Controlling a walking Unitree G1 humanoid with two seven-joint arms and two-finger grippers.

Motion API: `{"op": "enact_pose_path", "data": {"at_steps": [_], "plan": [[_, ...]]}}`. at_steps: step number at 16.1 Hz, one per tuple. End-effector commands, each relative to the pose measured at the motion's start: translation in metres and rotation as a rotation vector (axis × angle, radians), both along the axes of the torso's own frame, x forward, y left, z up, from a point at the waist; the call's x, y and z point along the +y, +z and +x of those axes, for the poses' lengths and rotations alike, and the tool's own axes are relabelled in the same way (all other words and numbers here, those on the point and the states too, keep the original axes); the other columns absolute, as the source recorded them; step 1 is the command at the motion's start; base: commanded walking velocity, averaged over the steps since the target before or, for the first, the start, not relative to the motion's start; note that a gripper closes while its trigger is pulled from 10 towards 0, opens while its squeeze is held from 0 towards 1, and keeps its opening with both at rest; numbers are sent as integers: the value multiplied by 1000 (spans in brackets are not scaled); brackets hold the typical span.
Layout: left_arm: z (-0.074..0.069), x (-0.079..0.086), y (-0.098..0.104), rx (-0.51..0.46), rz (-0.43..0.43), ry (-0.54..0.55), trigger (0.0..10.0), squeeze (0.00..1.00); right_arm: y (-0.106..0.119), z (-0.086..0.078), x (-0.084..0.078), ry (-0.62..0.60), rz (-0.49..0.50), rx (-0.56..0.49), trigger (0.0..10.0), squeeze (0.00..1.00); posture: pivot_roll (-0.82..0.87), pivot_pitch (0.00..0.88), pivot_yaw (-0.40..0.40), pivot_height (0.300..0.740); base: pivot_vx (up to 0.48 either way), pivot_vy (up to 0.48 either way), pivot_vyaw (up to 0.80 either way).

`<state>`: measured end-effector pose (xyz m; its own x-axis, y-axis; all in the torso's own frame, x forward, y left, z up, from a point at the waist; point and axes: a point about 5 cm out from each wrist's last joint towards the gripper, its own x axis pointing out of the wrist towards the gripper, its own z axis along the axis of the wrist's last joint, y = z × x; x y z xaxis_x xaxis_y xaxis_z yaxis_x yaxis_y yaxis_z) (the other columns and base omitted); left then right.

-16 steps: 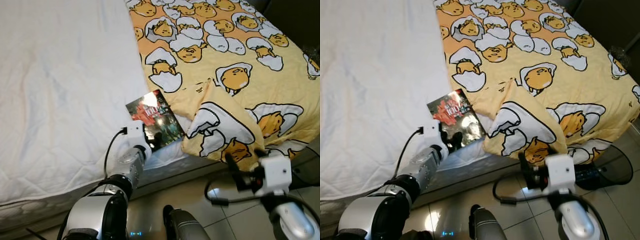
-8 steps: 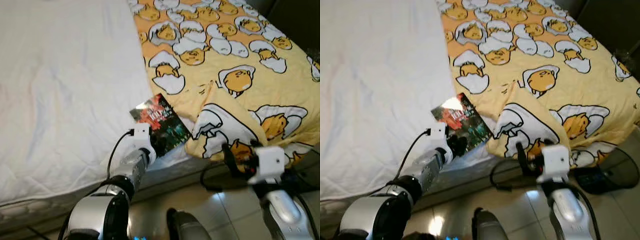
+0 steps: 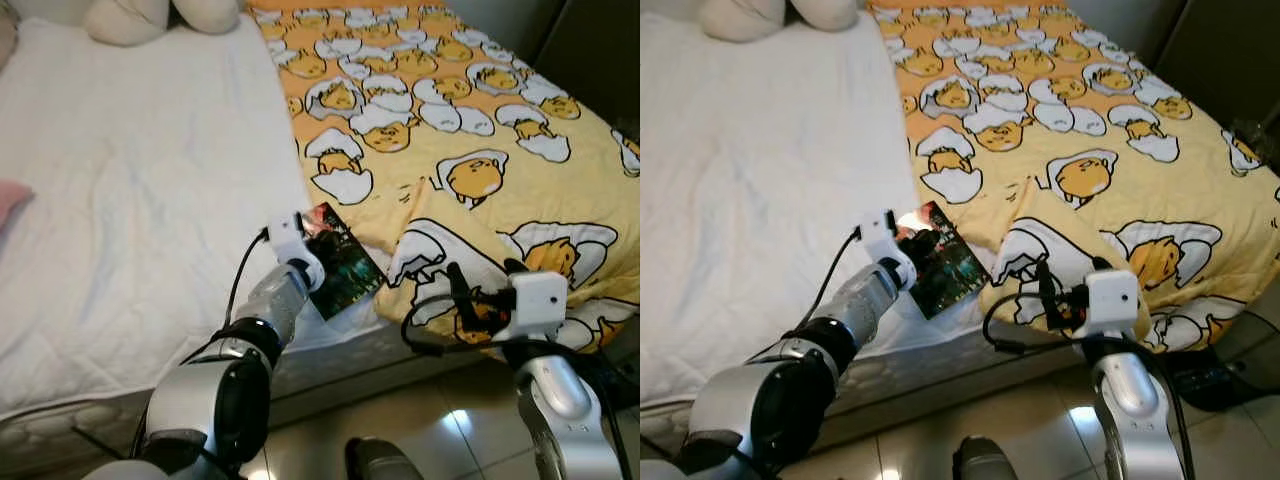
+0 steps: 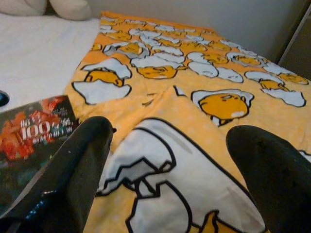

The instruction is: Clean up the room

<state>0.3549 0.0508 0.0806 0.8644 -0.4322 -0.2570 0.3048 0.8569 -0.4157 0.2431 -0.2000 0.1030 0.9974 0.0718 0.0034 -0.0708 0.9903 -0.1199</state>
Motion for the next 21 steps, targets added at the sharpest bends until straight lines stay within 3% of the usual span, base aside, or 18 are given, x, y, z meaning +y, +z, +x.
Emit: {"op": "enact_pose_path", "data": {"at_steps": [1, 2, 3, 5, 6, 7, 10, 12, 13, 15, 19, 21], "plan": [[2, -7, 6, -93, 176, -55, 9020, 0, 1, 2, -2, -21, -3, -18, 10000, 0, -280, 0, 16, 736, 0, 0, 0], [3, -1, 10, -187, 284, -64, 10000, 0, 3, 4, -2, -27, -1, -30, 10000, 0, -274, 0, 23, 736, 0, 0, 0], [4, 21, 16, -334, 356, -6, 10000, 1000, 4, 5, -4, -46, -7, -45, 10000, 0, -264, 0, 32, 736, 0, 0, 0], [-2, 57, 17, -406, 342, 131, 10000, 1000, 5, 7, -7, -64, -13, -53, 10000, 0, -237, 0, 42, 736, 0, 0, 0], [-16, 83, 19, -443, 346, 244, 10000, 1000, 3, 10, -8, -76, 21, -48, 10000, 0, -211, 0, 44, 736, 0, 0, 0], [-23, 87, 22, -452, 354, 282, 10000, 1000, 1, 14, -6, -77, 48, -42, 10000, 0, -192, 0, 42, 736, 0, 0, 0], [-23, 80, 21, -461, 400, 274, 10000, 1000, -5, 30, 13, -33, 72, -33, 10000, 0, -114, 0, 32, 736, 0, 0, 0], [-29, 84, 23, -464, 412, 275, 10000, 1000, -5, 36, 14, -35, 80, -39, 10000, 0, -99, 0, 33, 736, 0, 0, 0], [-35, 91, 20, -413, 405, 291, 10000, 1000, -4, 38, 17, -30, 85, -47, 10000, 0, -98, 0, 33, 736, 0, 0, 0], [-38, 96, 15, -370, 383, 309, 10000, 1000, -4, 39, 17, -30, 84, -53, 10000, 0, -103, 0, 29, 736, 0, 0, 0], [-46, 93, 12, -364, 376, 283, 10000, 1000, -12, 34, 24, -6, 71, -26, 10000, 0, -106, 0, 20, 736, 0, 0, 0], [-49, 94, 14, -353, 364, 269, 10000, 1000, -16, 33, 27, 5, 76, -12, 10000, 0, -93, 0, 14, 736, 126, -414, 0]]}}
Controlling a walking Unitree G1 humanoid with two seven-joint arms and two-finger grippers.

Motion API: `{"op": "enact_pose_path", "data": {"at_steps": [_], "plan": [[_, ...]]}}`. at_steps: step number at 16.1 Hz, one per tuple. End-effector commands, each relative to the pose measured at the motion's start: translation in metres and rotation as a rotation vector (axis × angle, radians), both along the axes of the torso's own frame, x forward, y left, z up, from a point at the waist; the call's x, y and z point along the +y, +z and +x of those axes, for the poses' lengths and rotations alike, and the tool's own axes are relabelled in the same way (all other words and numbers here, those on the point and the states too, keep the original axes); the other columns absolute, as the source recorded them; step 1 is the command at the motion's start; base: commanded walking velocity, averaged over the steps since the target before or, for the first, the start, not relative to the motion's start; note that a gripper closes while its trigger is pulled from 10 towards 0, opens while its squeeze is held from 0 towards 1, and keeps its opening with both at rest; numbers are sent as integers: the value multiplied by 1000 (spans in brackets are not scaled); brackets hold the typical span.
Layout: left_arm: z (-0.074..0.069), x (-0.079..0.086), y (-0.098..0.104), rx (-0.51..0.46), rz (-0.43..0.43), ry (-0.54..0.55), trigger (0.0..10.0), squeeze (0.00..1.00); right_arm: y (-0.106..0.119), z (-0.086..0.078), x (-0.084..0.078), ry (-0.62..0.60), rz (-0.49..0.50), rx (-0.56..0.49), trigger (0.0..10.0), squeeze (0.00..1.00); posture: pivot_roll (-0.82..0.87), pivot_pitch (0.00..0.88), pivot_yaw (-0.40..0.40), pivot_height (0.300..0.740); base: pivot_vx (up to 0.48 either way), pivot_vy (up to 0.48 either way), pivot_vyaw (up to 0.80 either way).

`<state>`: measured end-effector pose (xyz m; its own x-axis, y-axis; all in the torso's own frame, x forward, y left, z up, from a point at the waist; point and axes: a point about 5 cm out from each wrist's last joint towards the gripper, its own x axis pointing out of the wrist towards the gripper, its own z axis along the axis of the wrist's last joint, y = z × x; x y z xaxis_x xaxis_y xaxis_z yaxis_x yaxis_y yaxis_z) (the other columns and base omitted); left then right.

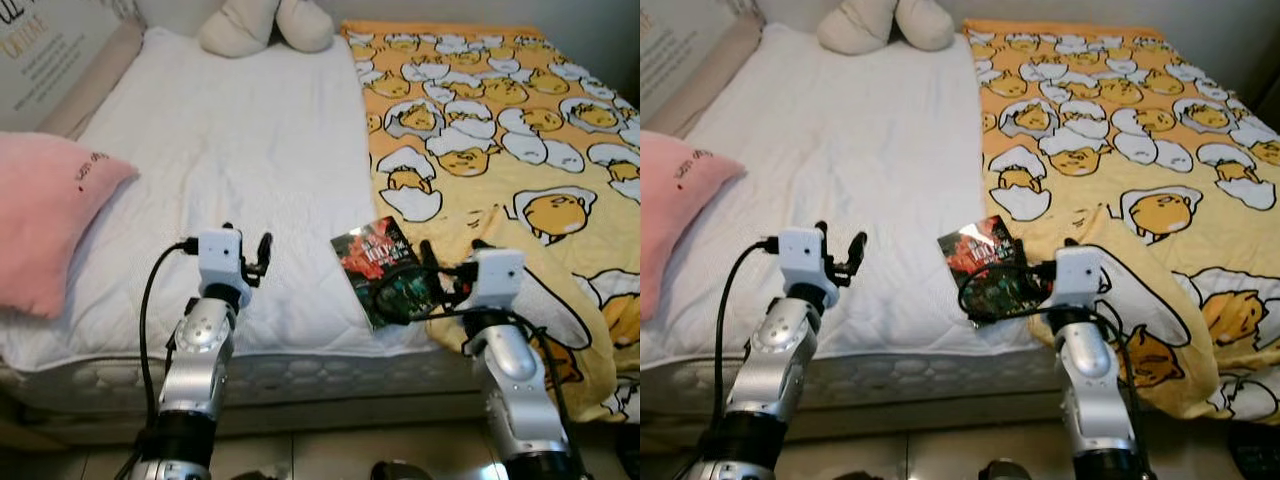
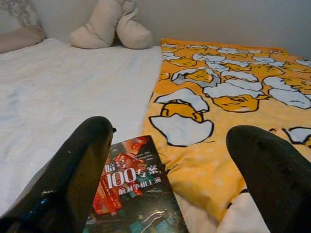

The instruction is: Clean up the room

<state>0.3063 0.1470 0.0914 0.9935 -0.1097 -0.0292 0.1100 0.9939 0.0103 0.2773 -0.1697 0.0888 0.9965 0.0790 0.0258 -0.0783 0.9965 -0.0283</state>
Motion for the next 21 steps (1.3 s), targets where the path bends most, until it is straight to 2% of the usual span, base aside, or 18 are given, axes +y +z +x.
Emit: {"op": "enact_pose_path", "data": {"at_steps": [1, 3, 4, 5, 6, 10, 12, 14, 15, 18, 21], "plan": [[2, -3, 3, 0, -6, -13, 10000, 1000, -3, 0, -4, -6, -16, 8, 10000, 0, -90, 0, 19, 736, 251, -409, 0], [5, -4, 5, 1, -2, -34, 10000, 1000, -3, 3, -3, 1, -18, 8, 10000, 0, -89, 0, 24, 736, 270, -394, 0], [7, -4, 7, 2, -20, -32, 10000, 733, 0, 6, -5, -1, -13, 2, 10000, 0, -83, 0, 24, 736, 296, -375, 0], [9, -2, 9, 0, -8, -30, 10000, 184, 1, 8, -3, 13, -14, -2, 10000, 0, -75, 0, 23, 736, 304, -368, 0], [10, -1, 9, 2, -11, -23, 10000, 0, 0, 10, -3, 16, -16, 2, 10000, 0, -69, 0, 20, 736, 300, -371, 0], [11, 9, 12, -11, -9, 58, 10000, 0, -5, 17, 1, 58, -11, 47, 10000, 0, -36, 0, 4, 736, 279, -92, 0], [8, 21, 11, -5, -11, 115, 10000, 0, -15, 23, 11, 128, 81, 142, 10000, 0, -7, 0, -1, 736, 0, 0, 0], [2, 30, 11, -8, 4, 134, 10000, 0, -19, 28, 18, 161, 109, 176, 10000, 0, 27, 0, 0, 736, 0, 0, 0], [-10, 39, 17, -23, 25, 129, 10000, 0, -22, 29, 22, 165, 100, 181, 10000, 0, 63, 46, 13, 736, 0, 0, 0], [-30, 51, 19, -12, 80, 115, 10000, 0, -35, 28, 26, 133, 128, 233, 10000, 0, 126, 125, 31, 736, 0, 0, 0], [-51, 78, 33, 11, 169, 131, 10000, 0, -49, 27, 22, 76, 100, 282, 10000, 0, 204, 217, 68, 736, 0, 0, 0]]}}
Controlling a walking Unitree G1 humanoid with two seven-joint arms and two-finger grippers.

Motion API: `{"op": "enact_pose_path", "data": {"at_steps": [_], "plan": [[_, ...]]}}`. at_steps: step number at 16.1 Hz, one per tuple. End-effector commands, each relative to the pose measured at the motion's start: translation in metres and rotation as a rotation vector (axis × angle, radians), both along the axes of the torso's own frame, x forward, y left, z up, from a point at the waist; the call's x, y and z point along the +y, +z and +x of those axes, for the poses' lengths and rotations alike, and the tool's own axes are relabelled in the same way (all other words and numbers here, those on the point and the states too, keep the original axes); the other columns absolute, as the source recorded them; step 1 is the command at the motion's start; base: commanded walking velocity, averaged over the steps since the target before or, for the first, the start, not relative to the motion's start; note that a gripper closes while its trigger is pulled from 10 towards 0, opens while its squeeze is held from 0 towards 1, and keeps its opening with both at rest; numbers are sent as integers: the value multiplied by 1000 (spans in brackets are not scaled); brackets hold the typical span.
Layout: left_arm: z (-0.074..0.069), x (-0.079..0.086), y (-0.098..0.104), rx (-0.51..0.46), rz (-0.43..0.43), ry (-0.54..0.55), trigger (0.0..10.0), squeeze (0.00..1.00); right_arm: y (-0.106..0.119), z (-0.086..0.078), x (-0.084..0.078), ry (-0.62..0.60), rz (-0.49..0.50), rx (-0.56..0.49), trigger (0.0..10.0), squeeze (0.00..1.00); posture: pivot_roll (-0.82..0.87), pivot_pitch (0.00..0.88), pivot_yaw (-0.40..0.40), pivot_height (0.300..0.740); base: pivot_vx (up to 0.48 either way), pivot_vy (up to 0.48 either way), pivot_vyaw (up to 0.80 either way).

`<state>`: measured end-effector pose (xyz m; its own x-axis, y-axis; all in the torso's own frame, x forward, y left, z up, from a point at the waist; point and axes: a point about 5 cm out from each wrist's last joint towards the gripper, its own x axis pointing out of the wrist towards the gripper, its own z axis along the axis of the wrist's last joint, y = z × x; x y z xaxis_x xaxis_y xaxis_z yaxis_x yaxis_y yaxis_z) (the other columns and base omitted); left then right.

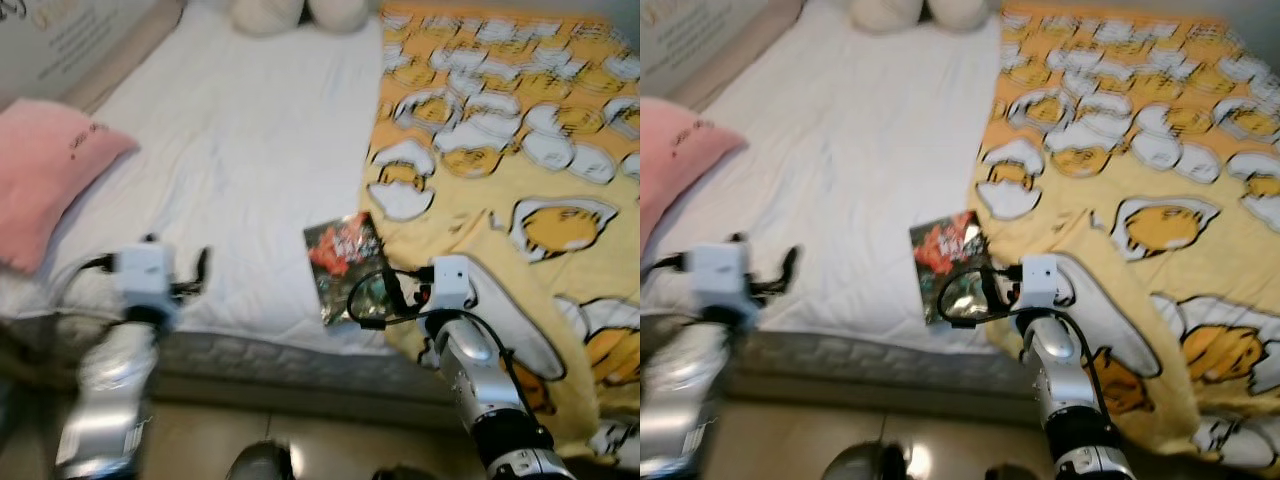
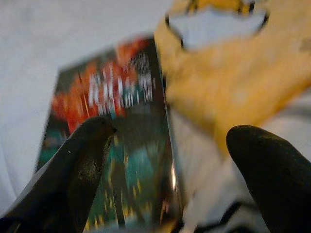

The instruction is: Clean up the room

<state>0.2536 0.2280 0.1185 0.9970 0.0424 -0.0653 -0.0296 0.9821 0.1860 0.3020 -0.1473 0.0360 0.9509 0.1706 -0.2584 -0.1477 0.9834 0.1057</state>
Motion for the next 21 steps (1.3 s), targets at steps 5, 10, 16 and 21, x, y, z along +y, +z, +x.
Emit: {"op": "enact_pose_path", "data": {"at_steps": [5, 10, 16, 21], "plan": [[-27, 11, 23, 20, 69, 1, 10000, 0, -8, 8, -1, -43, 3, 34, 10000, 0, 319, 304, 120, 736, 0, 0, 0], [-47, 16, 28, 65, 77, 39, 10000, 0, 2, 23, 29, 41, 54, 18, 10000, 0, 370, 311, 114, 736, 0, 0, 0], [-46, 16, 33, 68, 75, 50, 10000, 0, 5, 28, 46, 65, 255, 78, 10000, 0, 373, 302, 104, 736, 0, 0, 0], [-42, 13, 29, 77, 64, 54, 10000, 0, -6, 25, 48, 4, 337, 206, 10000, 1000, 362, 308, 103, 736, 0, 0, 0]]}}
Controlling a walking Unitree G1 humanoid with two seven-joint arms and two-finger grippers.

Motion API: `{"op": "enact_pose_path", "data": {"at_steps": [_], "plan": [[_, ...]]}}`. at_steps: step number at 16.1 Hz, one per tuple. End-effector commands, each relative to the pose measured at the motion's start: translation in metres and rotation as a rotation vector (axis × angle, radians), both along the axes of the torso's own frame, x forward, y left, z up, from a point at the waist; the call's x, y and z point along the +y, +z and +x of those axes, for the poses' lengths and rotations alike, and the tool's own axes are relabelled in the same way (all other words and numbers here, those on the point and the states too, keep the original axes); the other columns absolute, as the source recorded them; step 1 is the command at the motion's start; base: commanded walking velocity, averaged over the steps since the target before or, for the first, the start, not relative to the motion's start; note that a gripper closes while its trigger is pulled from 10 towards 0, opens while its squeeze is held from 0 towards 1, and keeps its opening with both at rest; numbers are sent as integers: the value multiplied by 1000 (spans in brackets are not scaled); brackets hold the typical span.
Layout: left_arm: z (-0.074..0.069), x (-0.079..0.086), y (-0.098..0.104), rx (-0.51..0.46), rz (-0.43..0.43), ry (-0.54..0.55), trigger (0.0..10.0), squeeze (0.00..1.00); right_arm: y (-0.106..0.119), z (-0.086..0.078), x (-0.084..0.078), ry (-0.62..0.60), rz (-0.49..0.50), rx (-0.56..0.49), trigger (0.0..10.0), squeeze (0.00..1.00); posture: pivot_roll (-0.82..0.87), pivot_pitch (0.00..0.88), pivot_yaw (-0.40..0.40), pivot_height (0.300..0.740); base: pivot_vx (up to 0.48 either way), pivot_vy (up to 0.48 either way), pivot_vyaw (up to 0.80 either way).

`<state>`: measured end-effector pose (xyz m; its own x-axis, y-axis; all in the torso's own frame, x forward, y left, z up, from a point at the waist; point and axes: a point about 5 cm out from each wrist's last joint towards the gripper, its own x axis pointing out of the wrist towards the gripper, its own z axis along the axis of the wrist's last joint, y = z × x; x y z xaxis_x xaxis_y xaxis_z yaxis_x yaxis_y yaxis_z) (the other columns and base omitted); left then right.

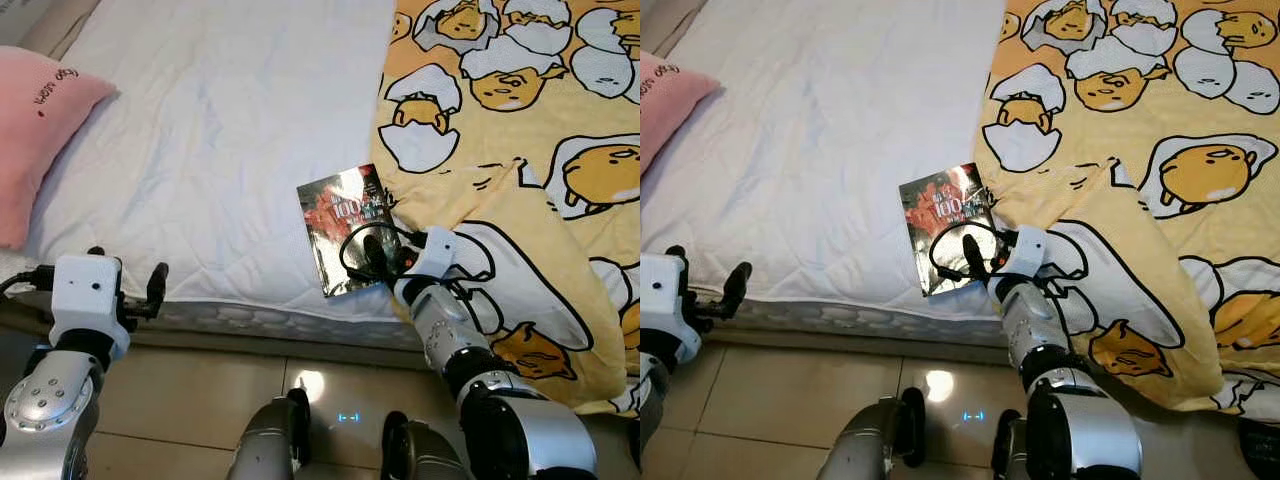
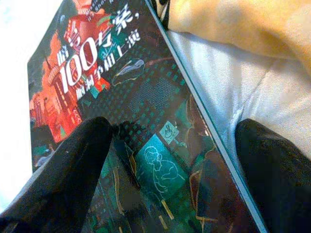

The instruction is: Clean up the room

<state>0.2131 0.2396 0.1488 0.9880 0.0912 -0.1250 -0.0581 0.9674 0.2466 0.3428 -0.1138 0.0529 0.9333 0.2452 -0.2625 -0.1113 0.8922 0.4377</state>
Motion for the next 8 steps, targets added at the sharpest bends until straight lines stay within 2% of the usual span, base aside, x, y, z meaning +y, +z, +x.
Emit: {"op": "enact_pose_path", "data": {"at_steps": [1, 2, 5, 8], "plan": [[-1, 2, -1, 13, 5, 13, 10000, 0, -22, -16, 15, 35, -6, 116, 10000, 1000, 362, 309, 102, 736, 0, 0, 0], [-1, 2, -2, 13, 4, 13, 10000, 0, -23, -16, 19, 54, -38, 132, 10000, 1000, 362, 309, 102, 736, 0, 0, 0], [-1, 1, -2, 12, -1, 14, 10000, 0, -21, -15, 25, 66, 17, 131, 10000, 1000, 362, 309, 100, 736, 0, 0, 0], [-1, 2, -2, 14, 1, 18, 10000, 0, -19, -15, 32, 79, -3, 126, 10000, 1000, 363, 308, 100, 736, 0, 0, 0]]}}
